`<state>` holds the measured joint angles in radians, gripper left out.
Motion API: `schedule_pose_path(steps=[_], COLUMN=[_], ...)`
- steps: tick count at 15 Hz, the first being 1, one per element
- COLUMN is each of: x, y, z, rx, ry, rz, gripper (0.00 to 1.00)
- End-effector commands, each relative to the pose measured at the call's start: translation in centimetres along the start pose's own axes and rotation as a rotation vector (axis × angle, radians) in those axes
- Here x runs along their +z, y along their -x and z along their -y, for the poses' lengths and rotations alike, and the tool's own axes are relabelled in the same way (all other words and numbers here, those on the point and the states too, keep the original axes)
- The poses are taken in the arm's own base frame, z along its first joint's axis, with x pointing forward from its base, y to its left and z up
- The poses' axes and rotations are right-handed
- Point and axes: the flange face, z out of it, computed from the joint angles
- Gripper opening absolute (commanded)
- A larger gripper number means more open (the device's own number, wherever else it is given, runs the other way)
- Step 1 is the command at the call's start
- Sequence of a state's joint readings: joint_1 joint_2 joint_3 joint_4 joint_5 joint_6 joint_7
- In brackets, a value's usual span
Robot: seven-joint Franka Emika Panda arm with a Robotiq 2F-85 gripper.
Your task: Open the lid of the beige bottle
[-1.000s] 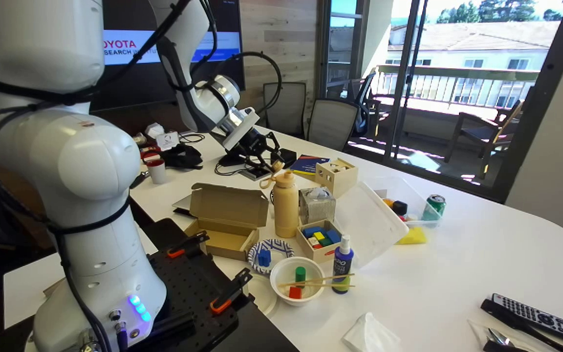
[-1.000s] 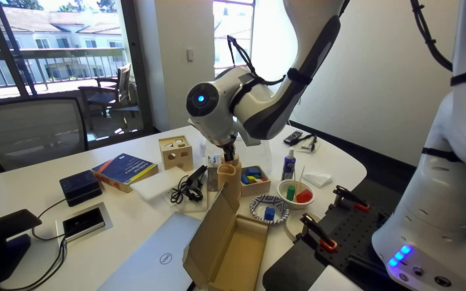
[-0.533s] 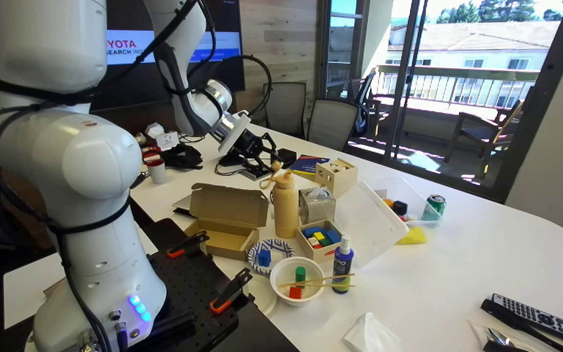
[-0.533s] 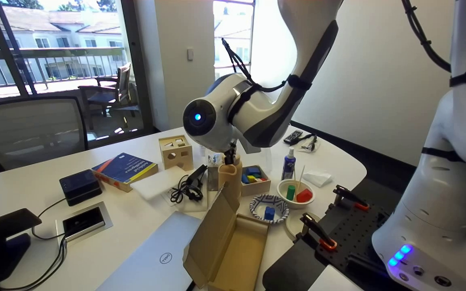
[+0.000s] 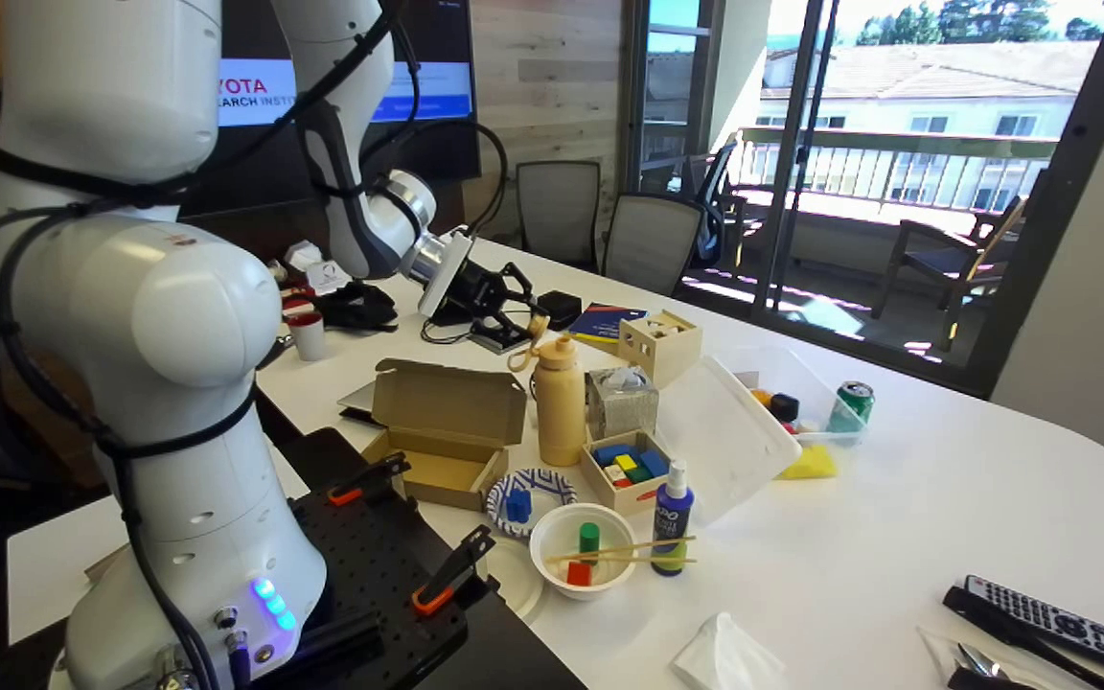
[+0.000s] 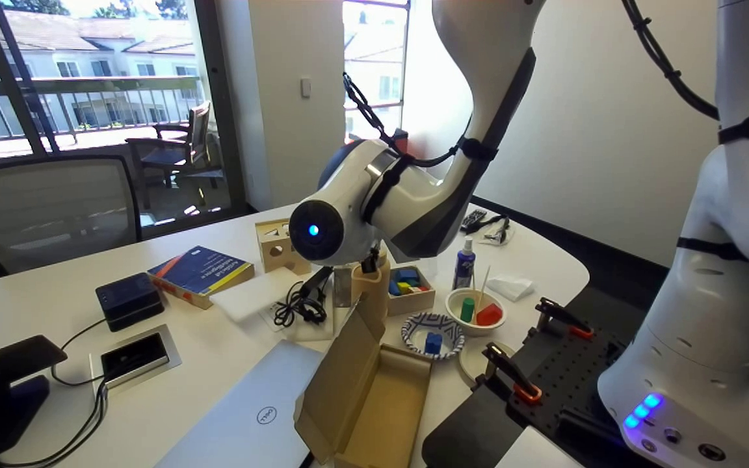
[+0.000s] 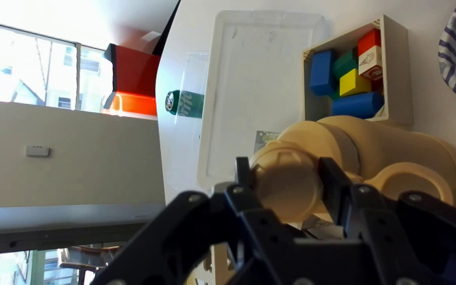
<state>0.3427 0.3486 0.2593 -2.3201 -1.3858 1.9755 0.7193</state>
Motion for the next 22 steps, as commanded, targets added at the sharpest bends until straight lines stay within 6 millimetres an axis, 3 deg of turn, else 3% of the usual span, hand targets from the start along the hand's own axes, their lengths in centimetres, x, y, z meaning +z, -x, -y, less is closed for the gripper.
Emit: schedule_pose_path(steps=[1, 22], x=[-0.3, -1.1], y=[-0.4, -1.1], z=[0.7, 6.3], rx=[0.02, 0.156], ry=[0.079, 0.424], rz=[0.015, 0.055], gripper=[0.21, 0.21])
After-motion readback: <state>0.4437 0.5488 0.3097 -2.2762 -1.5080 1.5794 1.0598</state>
